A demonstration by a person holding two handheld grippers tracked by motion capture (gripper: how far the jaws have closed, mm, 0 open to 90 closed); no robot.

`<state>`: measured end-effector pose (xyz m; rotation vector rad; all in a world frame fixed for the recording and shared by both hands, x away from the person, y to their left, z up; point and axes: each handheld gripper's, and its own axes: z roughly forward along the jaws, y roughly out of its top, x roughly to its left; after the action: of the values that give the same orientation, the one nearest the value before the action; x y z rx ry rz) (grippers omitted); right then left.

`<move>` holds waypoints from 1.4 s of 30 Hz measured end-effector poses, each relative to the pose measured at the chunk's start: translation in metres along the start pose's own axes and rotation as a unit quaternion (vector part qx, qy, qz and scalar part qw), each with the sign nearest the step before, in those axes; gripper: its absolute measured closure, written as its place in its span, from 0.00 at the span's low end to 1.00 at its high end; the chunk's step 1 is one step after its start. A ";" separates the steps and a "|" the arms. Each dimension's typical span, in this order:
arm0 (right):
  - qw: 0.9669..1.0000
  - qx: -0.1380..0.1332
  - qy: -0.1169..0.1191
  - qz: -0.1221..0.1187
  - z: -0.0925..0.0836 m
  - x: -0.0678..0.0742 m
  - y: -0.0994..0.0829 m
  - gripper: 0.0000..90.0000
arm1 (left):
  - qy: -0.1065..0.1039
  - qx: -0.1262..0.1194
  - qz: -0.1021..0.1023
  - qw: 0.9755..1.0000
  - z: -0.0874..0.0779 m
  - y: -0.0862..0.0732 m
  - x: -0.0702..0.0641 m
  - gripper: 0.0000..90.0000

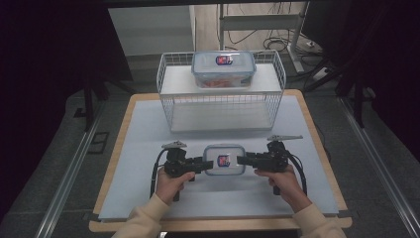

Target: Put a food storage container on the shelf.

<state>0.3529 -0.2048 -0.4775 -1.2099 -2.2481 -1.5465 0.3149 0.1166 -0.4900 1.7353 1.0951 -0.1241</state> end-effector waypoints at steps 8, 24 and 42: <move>1.000 -0.007 0.002 -0.005 -0.005 0.003 0.016 0.58 | 0.001 -0.008 0.012 1.000 -0.005 0.018 -0.006 0.57; 0.999 -0.031 -0.001 -0.031 -0.023 0.017 0.051 0.58 | -0.007 -0.028 0.030 0.999 -0.017 0.052 -0.019 0.57; 0.997 -0.052 -0.002 -0.061 -0.042 0.031 0.095 0.59 | -0.005 -0.048 0.062 0.997 -0.031 0.099 -0.034 0.57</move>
<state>0.3853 -0.2101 -0.3743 -1.1192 -2.3097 -1.7255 0.3533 0.1154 -0.3874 1.7098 0.9676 -0.0020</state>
